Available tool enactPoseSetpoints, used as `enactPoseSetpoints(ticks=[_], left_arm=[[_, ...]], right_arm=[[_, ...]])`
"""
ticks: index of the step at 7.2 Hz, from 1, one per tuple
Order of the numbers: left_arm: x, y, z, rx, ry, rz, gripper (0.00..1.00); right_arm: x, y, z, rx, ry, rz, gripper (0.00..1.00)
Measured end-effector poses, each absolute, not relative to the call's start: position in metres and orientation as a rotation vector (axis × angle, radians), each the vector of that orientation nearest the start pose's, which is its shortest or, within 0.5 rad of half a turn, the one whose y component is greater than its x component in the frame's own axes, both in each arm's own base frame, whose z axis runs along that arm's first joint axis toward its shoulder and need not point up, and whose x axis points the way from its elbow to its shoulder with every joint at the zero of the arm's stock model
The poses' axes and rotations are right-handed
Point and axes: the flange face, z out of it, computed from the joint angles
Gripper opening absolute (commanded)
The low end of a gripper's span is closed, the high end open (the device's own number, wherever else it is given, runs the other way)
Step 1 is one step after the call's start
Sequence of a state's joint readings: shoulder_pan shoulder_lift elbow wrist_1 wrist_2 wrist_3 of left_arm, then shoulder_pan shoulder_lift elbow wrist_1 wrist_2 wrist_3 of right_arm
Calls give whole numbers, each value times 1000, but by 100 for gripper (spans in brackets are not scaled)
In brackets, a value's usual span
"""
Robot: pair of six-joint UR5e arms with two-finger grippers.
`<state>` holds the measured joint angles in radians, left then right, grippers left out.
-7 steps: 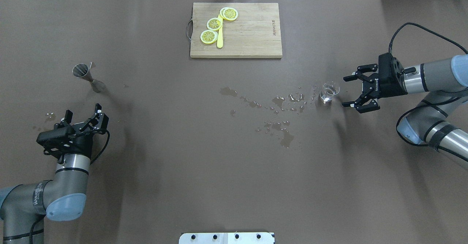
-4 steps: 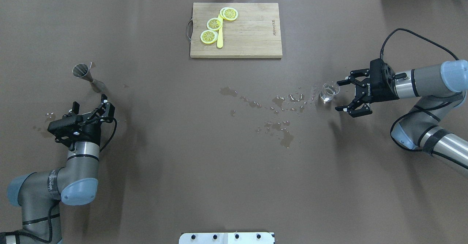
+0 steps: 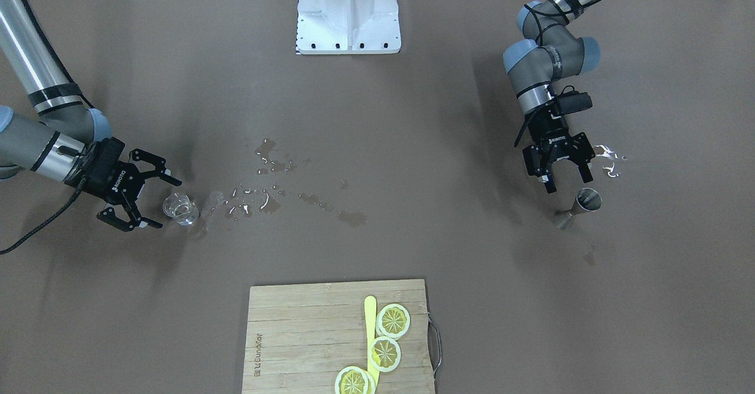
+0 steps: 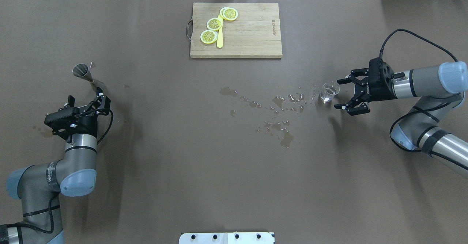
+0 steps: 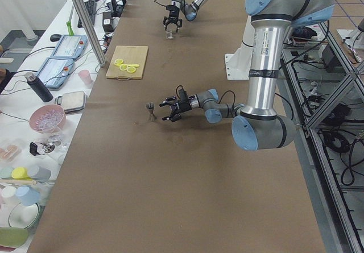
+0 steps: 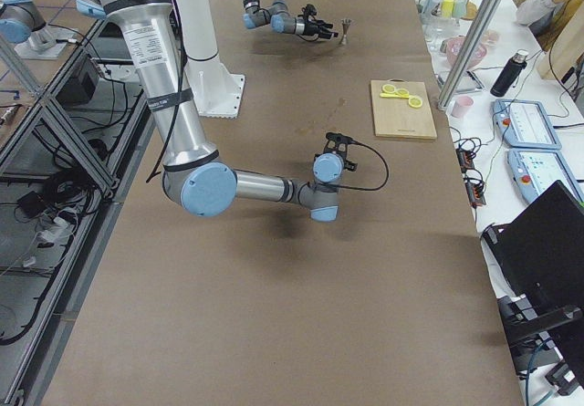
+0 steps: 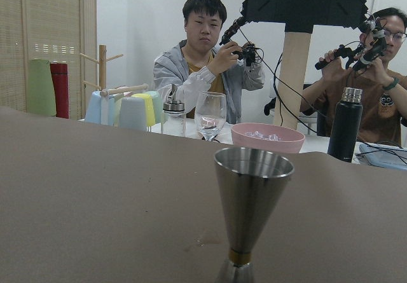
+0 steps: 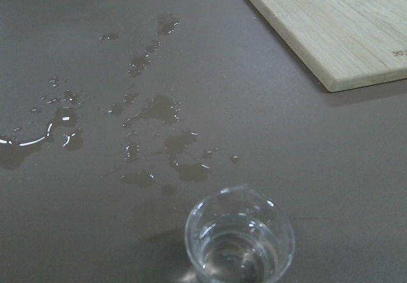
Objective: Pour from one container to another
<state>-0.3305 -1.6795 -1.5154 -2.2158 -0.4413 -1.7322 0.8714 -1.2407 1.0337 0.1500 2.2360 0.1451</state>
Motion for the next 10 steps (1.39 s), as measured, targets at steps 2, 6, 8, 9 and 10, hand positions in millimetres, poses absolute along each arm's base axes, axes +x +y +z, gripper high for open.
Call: enactPoseSetpoints(ticks=[2,6,8,9,10], left_arm=[[441,-390,528,1160,545,-825,99],[445,-393,540,1177,392,-743,99],[443,-395,541,1178,361,-733,99],[442,-395,535,1178,403,-761,99],[440,-396,527,1177,461,-796,99]], right_arm=[[-339,-515,544,1137,-1126,-899,99],[-349,-516,541,1121,-1133,-866,98],[-353,-515,540,1119,-1131,-851,94],[-355,-515,540,1112,-1135,-838,94],[-356,-515,540,1105,-1138,-824,93]])
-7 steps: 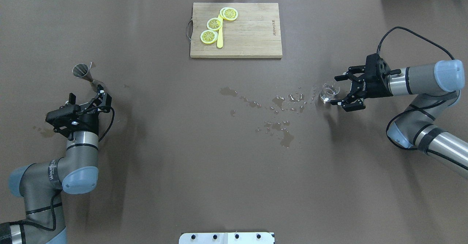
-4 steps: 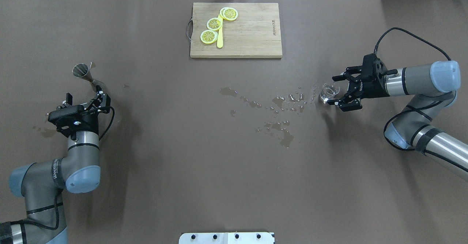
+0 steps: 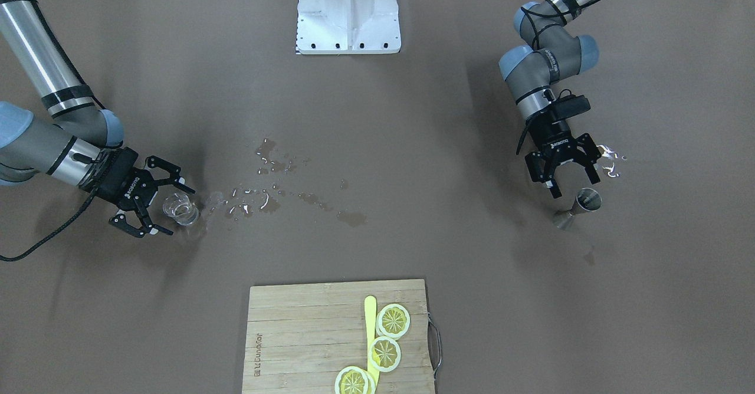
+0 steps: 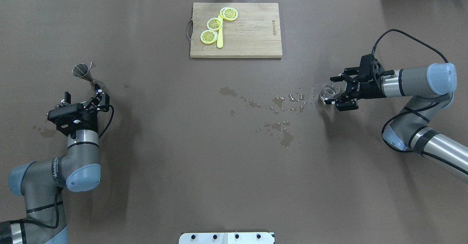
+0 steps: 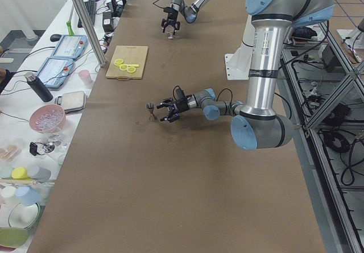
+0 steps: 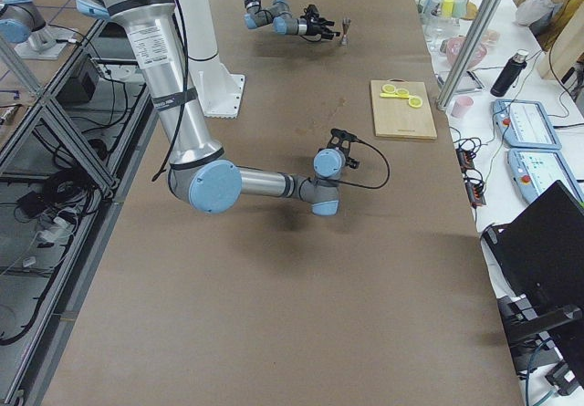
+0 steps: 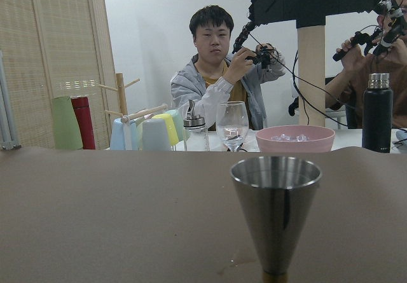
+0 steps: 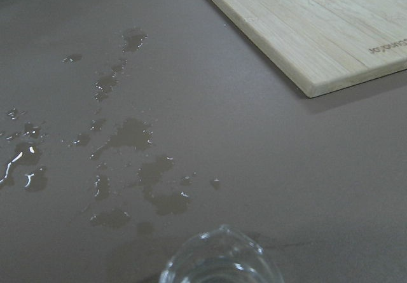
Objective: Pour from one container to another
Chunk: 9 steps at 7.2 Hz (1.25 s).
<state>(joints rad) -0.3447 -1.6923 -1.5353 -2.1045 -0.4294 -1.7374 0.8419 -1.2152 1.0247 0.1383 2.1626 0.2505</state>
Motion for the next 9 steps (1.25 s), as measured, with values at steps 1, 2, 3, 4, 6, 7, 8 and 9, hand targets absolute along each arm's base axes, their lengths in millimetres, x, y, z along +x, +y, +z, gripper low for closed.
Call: enactPoseSetpoints(ticks=[1,2,3,4,6,7,8,9], left_arm=[[439,-396,522,1177,494,-815,99],[438,-396,521,1178,503,-821,99],[437,-397,520,1184,504,-825,99],[436,-397,518,1198,502,-829,99],[435,-398,520,1212,491,-828,99],[436,-398,520,1209,491,-827,99],[438,-398,521,1204,485,-821,99],[441,-398,524,1200,453,-801,99]], right_arm=[[-356,-515,540,1100,-1140,-813,92],[-356,-516,540,1096,-1139,-798,90],[-357,-516,540,1095,-1137,-787,89],[-357,-516,540,1094,-1136,-780,88],[-359,-516,540,1093,-1133,-765,86],[-360,-516,540,1092,-1133,-758,83],[-363,-516,538,1091,-1135,-751,79],[-365,-516,537,1091,-1138,-745,75]])
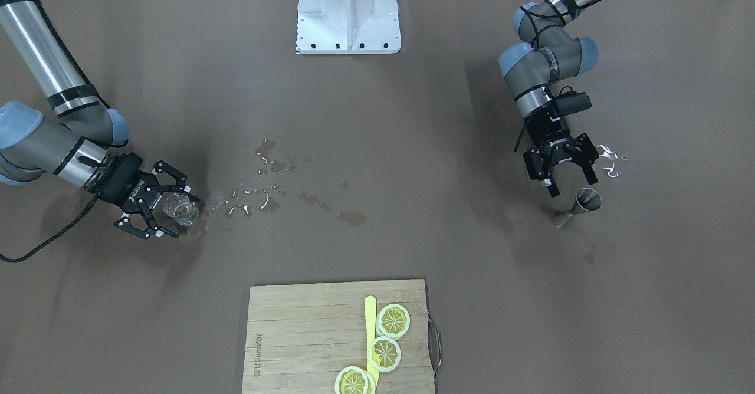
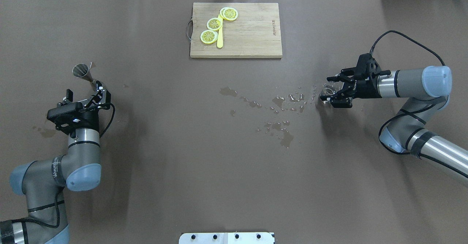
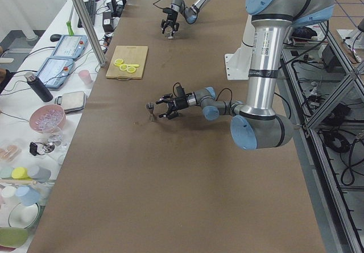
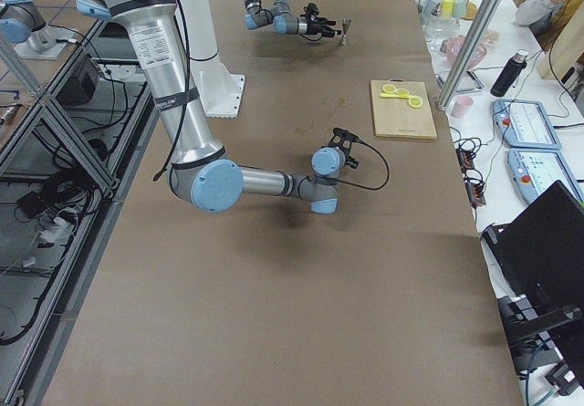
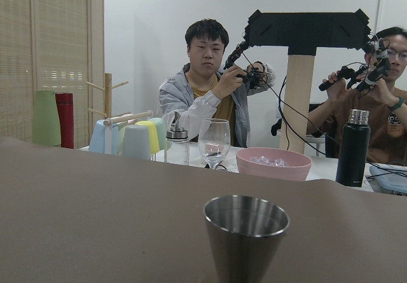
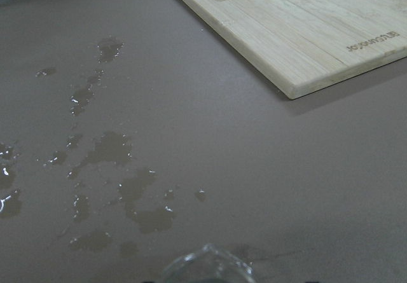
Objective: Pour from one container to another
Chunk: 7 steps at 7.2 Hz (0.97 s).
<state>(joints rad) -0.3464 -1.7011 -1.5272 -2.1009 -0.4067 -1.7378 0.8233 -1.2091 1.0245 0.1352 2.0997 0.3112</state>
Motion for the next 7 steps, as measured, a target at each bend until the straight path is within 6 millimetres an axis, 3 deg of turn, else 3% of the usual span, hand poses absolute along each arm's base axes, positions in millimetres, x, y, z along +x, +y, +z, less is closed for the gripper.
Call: enactPoseSetpoints(ticks=[4,7], left_arm=[[446,-404,534,1198,349,-747,98],[451,-422,514,1177,385,-796,98]], right_arm=[[-368,-516,536,1088,-1140,-739,55],[-368,-515,535,1089,-1141,-740,35]])
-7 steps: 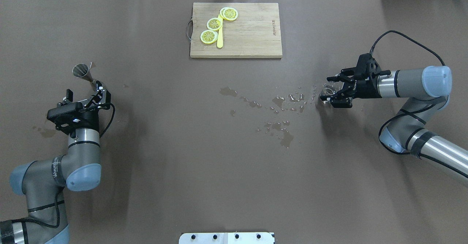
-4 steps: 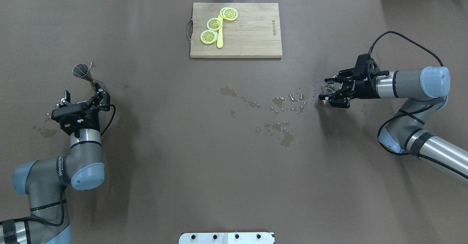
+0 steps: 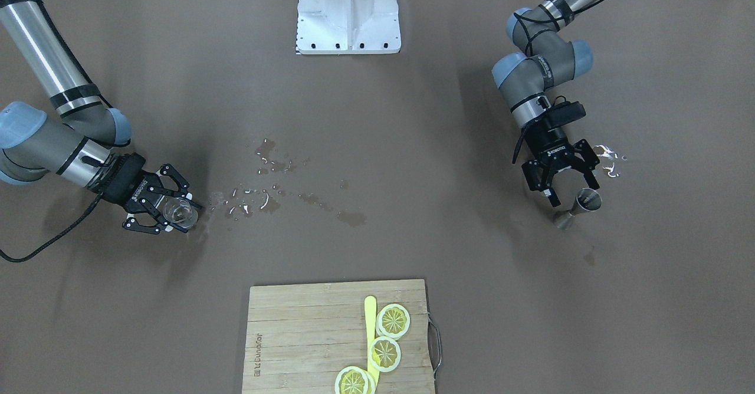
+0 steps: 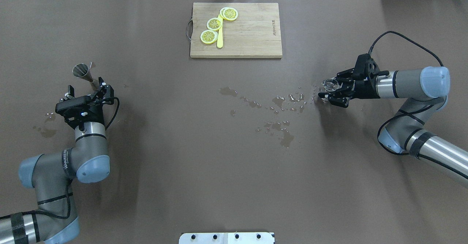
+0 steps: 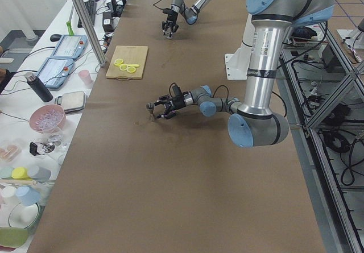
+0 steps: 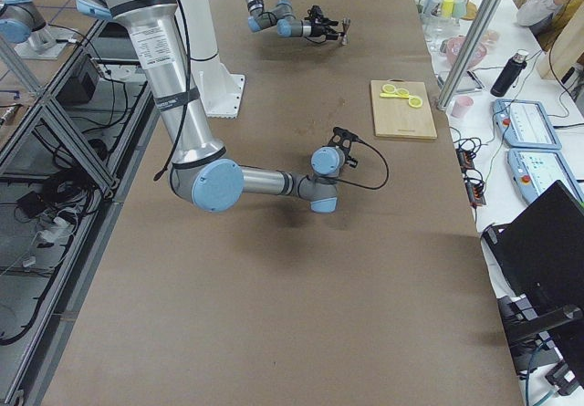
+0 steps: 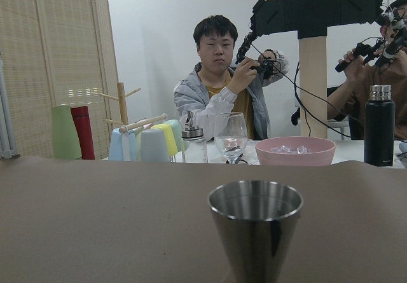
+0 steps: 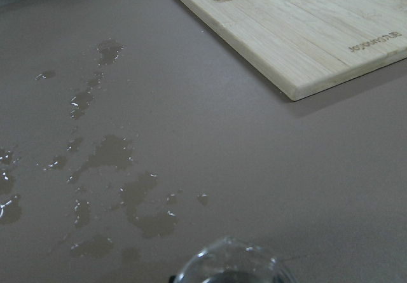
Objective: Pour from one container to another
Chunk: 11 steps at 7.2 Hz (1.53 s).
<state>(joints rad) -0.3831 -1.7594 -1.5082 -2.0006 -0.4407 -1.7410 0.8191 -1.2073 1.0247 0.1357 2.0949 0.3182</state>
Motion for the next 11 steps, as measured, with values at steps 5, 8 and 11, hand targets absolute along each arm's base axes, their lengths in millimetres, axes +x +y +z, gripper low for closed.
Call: enactPoseSetpoints(ticks=[5,8,11], left_arm=[[457,-457,524,1155,368,-835,17],[455,-458,525,1156,365,-837,0],[442,-469,512,1165,350,-828,0]], right_arm=[[-359,-520,525,1112,-1144,-738,2],[-340,-530,508,1159,-1142,-733,0],[-314,-541,487,1225,-1127,-764,0]])
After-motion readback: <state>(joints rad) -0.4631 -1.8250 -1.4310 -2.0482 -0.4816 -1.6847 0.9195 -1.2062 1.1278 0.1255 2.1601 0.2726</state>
